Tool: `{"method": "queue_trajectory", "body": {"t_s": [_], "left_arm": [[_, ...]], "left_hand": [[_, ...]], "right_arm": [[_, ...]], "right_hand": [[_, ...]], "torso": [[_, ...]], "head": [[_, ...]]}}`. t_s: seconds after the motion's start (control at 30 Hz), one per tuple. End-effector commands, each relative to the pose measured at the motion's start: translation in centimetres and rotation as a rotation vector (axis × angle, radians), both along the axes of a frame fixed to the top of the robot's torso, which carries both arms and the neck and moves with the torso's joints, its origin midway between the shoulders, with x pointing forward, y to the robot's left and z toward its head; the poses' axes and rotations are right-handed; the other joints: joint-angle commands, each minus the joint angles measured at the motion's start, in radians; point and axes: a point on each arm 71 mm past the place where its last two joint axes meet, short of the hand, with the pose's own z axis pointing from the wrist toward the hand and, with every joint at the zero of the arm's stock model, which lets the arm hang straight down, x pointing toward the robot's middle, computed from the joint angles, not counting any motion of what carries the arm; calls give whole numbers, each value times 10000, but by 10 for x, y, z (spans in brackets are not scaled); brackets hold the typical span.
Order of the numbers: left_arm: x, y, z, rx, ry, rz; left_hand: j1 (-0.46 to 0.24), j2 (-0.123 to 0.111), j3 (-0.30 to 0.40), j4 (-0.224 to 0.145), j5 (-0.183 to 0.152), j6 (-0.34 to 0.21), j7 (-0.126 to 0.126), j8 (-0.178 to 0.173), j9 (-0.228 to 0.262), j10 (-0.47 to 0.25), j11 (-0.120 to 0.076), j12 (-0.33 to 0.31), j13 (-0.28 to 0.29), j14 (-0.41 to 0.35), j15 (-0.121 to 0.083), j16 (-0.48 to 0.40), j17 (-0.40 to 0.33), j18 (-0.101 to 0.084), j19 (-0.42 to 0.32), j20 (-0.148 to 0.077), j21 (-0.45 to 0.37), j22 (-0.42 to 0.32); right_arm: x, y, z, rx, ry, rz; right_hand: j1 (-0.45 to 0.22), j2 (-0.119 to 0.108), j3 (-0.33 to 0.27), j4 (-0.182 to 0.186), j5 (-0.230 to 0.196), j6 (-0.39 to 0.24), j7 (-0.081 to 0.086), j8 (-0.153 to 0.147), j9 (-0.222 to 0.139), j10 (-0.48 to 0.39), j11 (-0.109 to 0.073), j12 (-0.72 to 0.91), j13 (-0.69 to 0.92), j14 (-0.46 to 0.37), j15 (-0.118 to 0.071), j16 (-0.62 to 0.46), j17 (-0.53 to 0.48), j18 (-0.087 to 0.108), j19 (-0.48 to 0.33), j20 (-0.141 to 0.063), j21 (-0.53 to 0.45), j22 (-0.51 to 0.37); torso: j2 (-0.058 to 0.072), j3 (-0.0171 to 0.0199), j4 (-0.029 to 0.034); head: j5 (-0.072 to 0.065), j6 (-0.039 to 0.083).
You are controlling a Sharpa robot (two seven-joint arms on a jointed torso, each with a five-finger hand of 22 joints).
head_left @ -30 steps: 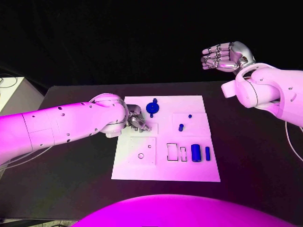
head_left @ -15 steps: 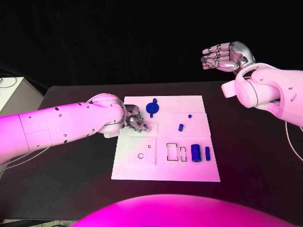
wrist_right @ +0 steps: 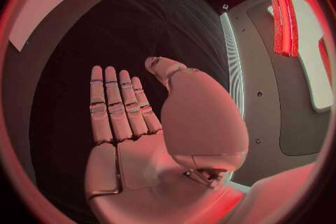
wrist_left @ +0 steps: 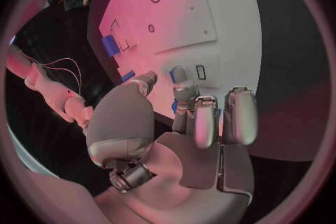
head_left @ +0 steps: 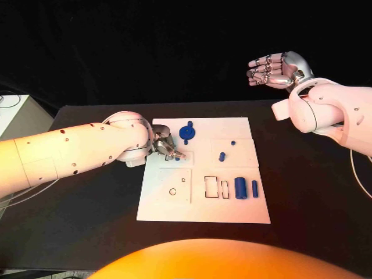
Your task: Assemble the parts on the task board
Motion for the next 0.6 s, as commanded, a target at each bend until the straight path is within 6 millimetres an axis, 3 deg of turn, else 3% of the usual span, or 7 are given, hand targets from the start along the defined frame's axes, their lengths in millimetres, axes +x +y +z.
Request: {"method": "queue_trajectory", "body": {"t_s": [0.03,0.17,0.33,0.6], "left_arm": [[-2,-1,6,-290,228,-63],[1,5,19,-640,274,91],[17,20,41,-1065,340,580],[47,41,69,-1141,-102,1323]], "left_hand": [[193,34,-88,-18,-39,-31,56,-54,7,-79,90,-79,-122,951,-21,-29,2350,10,-98,42,-88,-30],[492,159,-170,-21,64,-201,123,-102,6,-323,149,-329,-454,901,25,-130,2196,69,-289,70,-232,-297],[1162,486,-198,-26,173,-907,453,-356,-36,-1481,448,-1376,-1847,592,283,-688,1394,296,-1058,268,-852,-1355],[1376,563,-148,-18,176,-1411,673,-685,-194,-1689,626,-1422,-2016,617,428,-647,1441,270,-955,387,-821,-1243]], "right_arm": [[-1,1,0,-15,-29,178],[-1,0,-1,-19,-20,156],[-1,-1,-2,-16,4,145],[0,-3,-3,-9,39,115]], "right_hand": [[-116,16,-73,1,-42,24,528,-65,-11,-2,83,-32,-1,-54,-10,-62,-17,51,-79,6,-27,-8],[-120,16,-80,1,-39,22,532,-69,-13,-3,85,-37,-1,-58,-8,-63,-23,50,-84,8,-28,-17],[-122,19,-83,0,-33,21,534,-73,-14,-4,87,-40,-1,-59,-7,-63,-28,51,-87,10,-27,-23],[-113,31,-82,-10,-7,23,532,-77,-15,0,86,-44,0,-58,-7,-61,-38,52,-90,11,-25,-37]], "torso": [[2,-7,-6],[0,-2,2],[-1,0,3],[28,-5,-22]], "head": [[-12,3],[-36,3],[-45,3],[-54,3]]}}
